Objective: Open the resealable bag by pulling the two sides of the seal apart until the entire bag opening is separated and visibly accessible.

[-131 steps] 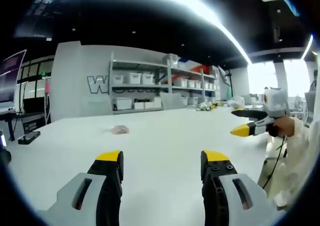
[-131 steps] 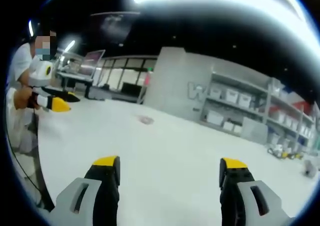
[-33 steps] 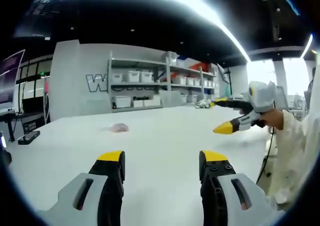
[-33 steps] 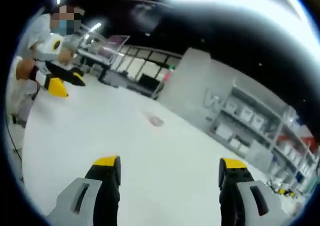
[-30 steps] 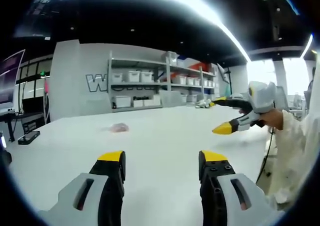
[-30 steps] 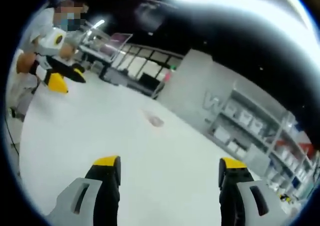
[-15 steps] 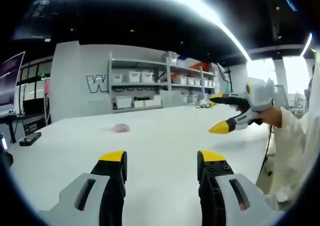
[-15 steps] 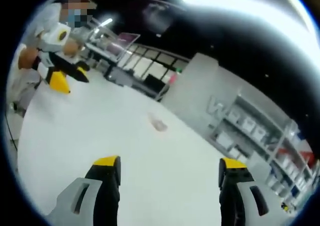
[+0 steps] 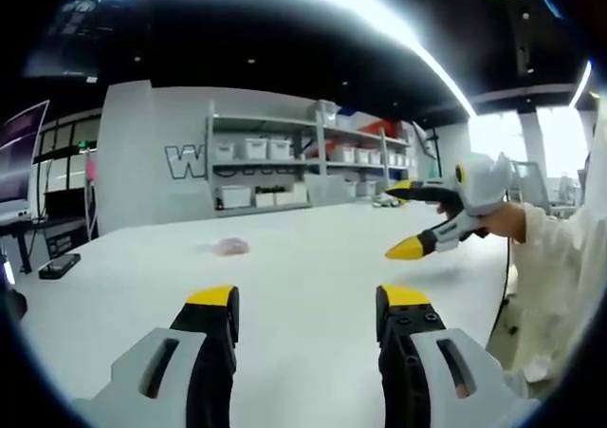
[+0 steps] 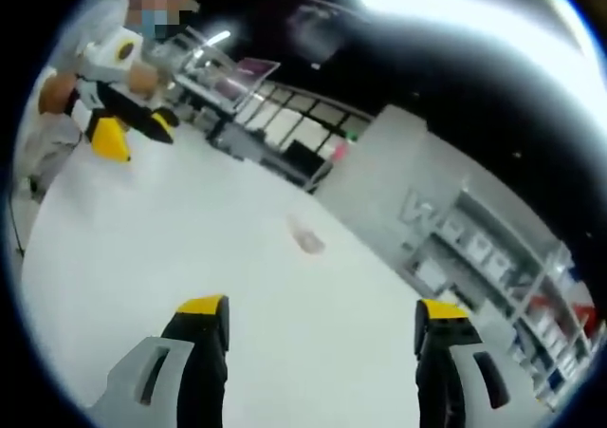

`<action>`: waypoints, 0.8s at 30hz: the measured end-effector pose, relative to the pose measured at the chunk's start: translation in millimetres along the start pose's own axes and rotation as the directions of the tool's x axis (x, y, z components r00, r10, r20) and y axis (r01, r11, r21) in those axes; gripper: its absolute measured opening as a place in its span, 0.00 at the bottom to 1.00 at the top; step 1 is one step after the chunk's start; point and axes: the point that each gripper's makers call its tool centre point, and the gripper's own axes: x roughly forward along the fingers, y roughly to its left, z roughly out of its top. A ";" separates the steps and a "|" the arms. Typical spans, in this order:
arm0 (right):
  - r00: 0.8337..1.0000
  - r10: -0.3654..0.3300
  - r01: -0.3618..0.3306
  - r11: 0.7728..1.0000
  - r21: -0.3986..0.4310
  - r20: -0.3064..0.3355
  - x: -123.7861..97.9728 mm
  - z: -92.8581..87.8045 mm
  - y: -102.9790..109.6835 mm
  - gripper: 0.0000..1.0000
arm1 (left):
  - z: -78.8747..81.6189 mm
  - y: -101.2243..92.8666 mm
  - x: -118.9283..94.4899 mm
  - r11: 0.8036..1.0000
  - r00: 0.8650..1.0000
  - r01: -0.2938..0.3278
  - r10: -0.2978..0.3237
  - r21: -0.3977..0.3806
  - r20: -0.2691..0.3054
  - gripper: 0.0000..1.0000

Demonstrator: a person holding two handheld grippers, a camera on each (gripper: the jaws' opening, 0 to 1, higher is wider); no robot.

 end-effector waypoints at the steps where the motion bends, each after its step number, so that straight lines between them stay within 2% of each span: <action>1: 1.000 0.007 -0.007 1.000 -0.011 0.002 0.6 1.4 0.9 0.82 | 0.5 0.4 -0.2 1.000 1.000 -0.002 0.002 -0.001 0.002 0.60; 4: 1.000 0.027 -0.027 0.999 -0.031 0.001 2.9 5.7 3.6 0.82 | 1.2 0.6 -0.6 1.000 1.000 -0.003 0.003 -0.003 0.004 0.61; 7: 0.999 0.046 -0.047 0.998 -0.048 -0.005 6.7 8.7 5.7 0.84 | 3.5 1.7 -1.1 1.000 1.000 -0.013 0.013 -0.003 0.019 0.67; 15: 0.997 0.083 -0.083 0.995 -0.050 0.002 19.1 18.8 5.7 0.84 | 8.8 5.0 -5.2 1.000 0.999 -0.026 0.027 -0.017 0.044 0.73; 17: 0.995 0.100 -0.099 0.995 -0.019 0.011 24.9 20.3 5.0 0.84 | 8.5 5.0 -5.6 0.999 0.999 -0.026 0.027 -0.030 0.042 0.74; 21: 0.989 0.144 -0.147 0.984 0.103 0.031 35.8 22.3 6.1 0.84 | 12.7 7.8 -7.9 0.998 0.996 -0.046 0.048 -0.035 0.070 0.82; 24: 0.988 0.149 -0.153 0.982 0.115 0.036 41.9 24.3 2.3 0.82 | 13.8 10.6 -9.9 0.998 0.996 -0.054 0.057 -0.040 0.074 0.82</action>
